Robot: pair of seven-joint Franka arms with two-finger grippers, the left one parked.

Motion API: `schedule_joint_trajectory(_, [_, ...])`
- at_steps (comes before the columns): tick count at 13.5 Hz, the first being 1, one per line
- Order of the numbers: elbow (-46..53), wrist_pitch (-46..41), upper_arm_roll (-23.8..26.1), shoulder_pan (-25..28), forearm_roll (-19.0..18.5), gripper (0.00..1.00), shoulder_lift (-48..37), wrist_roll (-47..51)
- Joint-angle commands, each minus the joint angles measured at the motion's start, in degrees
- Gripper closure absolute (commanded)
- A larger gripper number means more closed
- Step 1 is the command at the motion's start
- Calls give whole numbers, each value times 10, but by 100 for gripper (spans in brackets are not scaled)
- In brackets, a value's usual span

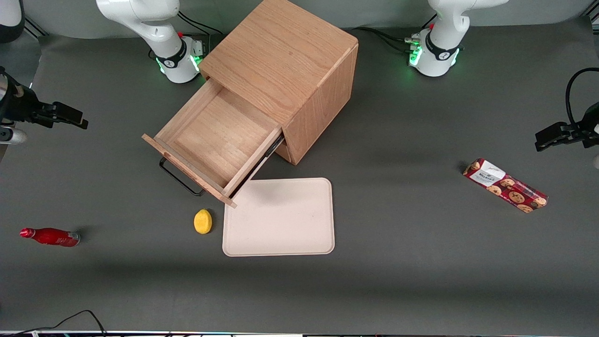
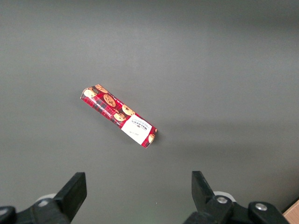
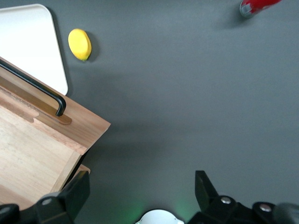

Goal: Open upper drawer

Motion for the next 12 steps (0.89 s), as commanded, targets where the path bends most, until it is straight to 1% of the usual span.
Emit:
schedule_joint_trajectory(1, [17,5,0,-4,-24,0,-2,-18])
schedule_joint_trajectory(3, [23,6,-1,-4,-35,0,2,-23])
schedule_joint_trajectory(6, [32,44,-2,-4,-55,0,26,-21])
schedule_joint_trajectory(12, [48,43,-2,-4,-50,0,39,-14])
